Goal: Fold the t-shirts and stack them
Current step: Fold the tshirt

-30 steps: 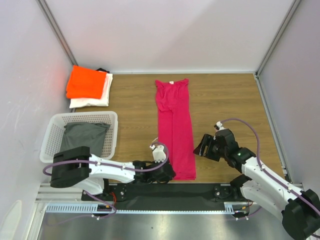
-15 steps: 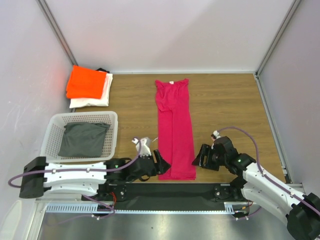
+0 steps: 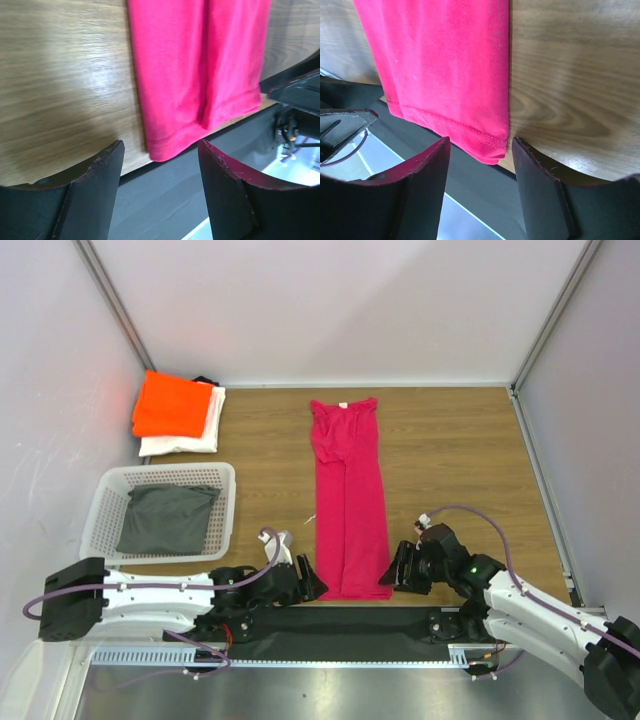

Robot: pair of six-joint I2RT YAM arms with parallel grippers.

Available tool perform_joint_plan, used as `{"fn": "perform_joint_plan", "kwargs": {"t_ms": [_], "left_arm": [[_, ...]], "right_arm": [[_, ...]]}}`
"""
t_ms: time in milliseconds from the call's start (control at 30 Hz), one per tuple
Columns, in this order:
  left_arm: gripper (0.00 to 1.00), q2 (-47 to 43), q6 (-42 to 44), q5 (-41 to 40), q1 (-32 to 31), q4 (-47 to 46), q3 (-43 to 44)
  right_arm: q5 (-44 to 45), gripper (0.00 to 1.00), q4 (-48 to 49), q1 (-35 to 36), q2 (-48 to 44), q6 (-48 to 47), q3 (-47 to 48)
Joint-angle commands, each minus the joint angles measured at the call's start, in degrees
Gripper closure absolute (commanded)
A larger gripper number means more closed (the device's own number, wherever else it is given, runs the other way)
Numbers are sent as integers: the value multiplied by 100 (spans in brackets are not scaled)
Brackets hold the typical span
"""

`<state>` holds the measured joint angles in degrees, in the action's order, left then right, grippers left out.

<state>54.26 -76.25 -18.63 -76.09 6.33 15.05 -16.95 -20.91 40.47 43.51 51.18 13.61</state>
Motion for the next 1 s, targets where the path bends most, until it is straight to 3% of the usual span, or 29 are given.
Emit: {"fn": "perform_joint_plan", "kwargs": {"t_ms": [0,400,767,867,967], "left_arm": [[32,146,-224,264,16,-237,-178],[38,410,-487,334,7,-308,-230],[49,647,-698,316,7,-413,-371],[60,814,-716,317,-2,-483,-371],[80,832,-725,247,7,-396,-345]], "right_arm": [[271,41,-397,154,-35,313,-218],[420,52,-282,409,35,578,-367],[464,69,-282,462,184,525,-447],[473,79,-265,471,246,472,-412],[508,88,-317,462,246,454,-359]]}}
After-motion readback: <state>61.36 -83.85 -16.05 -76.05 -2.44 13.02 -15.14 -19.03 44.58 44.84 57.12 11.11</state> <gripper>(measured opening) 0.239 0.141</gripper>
